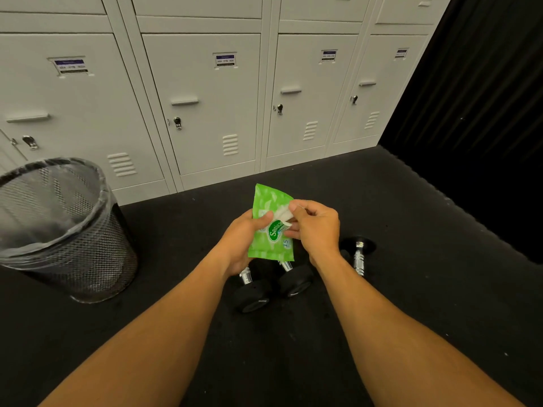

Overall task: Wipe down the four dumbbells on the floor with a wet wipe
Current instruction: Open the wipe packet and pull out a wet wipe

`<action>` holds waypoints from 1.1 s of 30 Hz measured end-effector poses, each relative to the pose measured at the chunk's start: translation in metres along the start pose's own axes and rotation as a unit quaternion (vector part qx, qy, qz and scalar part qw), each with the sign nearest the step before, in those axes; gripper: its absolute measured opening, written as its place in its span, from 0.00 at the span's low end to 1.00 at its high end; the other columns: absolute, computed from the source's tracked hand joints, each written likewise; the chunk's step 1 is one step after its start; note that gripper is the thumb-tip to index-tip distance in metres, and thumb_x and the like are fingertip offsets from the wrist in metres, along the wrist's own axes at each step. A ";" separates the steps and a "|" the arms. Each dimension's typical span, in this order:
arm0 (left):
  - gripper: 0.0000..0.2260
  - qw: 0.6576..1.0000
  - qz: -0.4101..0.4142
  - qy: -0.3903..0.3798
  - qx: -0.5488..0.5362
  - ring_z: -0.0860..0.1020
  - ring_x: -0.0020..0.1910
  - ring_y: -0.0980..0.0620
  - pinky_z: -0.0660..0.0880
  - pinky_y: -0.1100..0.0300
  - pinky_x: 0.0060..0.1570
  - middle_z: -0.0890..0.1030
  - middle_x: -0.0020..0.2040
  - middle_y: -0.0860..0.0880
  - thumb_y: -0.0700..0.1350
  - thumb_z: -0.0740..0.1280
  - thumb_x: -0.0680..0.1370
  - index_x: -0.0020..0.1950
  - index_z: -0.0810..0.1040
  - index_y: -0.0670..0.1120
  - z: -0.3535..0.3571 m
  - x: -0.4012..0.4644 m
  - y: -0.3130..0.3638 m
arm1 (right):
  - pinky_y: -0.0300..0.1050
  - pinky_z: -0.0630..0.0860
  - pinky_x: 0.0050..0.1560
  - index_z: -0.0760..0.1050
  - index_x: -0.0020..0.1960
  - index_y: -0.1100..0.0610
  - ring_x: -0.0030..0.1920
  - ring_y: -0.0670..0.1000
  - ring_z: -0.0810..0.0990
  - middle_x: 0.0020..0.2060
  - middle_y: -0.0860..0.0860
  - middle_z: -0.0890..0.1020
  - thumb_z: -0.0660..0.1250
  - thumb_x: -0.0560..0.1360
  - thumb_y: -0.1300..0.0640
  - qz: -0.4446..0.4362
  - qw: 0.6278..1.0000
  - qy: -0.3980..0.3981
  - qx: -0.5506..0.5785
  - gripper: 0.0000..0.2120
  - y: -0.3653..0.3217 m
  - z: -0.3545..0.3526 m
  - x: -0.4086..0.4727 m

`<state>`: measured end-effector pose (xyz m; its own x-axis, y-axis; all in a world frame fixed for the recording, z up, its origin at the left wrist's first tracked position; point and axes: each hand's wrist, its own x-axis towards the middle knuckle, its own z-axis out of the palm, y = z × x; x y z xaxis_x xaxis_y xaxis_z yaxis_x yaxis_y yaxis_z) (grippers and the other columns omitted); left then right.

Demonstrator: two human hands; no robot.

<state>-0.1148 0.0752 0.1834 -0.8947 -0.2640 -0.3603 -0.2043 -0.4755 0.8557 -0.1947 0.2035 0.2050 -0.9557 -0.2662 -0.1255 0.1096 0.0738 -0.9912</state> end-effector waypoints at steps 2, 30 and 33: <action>0.19 0.999 0.008 -0.050 -0.019 0.81 0.62 0.37 0.76 0.38 0.63 0.82 0.64 0.41 0.38 0.69 0.80 0.71 0.74 0.46 -0.001 -0.004 -0.001 | 0.53 0.84 0.38 0.82 0.48 0.58 0.34 0.54 0.87 0.41 0.57 0.85 0.70 0.77 0.63 -0.025 0.999 0.006 -0.023 0.03 -0.005 0.001 0.000; 0.25 0.998 -0.004 -0.015 0.061 0.83 0.58 0.42 0.79 0.43 0.60 0.85 0.58 0.43 0.23 0.66 0.74 0.65 0.78 0.46 -0.005 -0.007 -0.008 | 0.47 0.82 0.46 0.77 0.45 0.54 0.47 0.52 0.83 0.45 0.53 0.83 0.71 0.76 0.59 -0.106 0.979 -0.094 -0.146 0.04 -0.017 -0.006 0.013; 0.24 0.999 -0.008 -0.016 0.043 0.84 0.57 0.43 0.81 0.46 0.57 0.85 0.57 0.44 0.23 0.66 0.75 0.64 0.79 0.47 -0.008 -0.008 -0.006 | 0.48 0.82 0.51 0.77 0.54 0.55 0.51 0.52 0.83 0.49 0.54 0.83 0.73 0.73 0.66 -0.071 0.979 -0.156 -0.107 0.12 -0.017 -0.013 0.014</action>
<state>-0.1031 0.0735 0.1779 -0.9028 -0.2305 -0.3630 -0.2500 -0.4056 0.8792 -0.2134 0.2105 0.2207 -0.8237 -0.5664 -0.0274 -0.1089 0.2054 -0.9726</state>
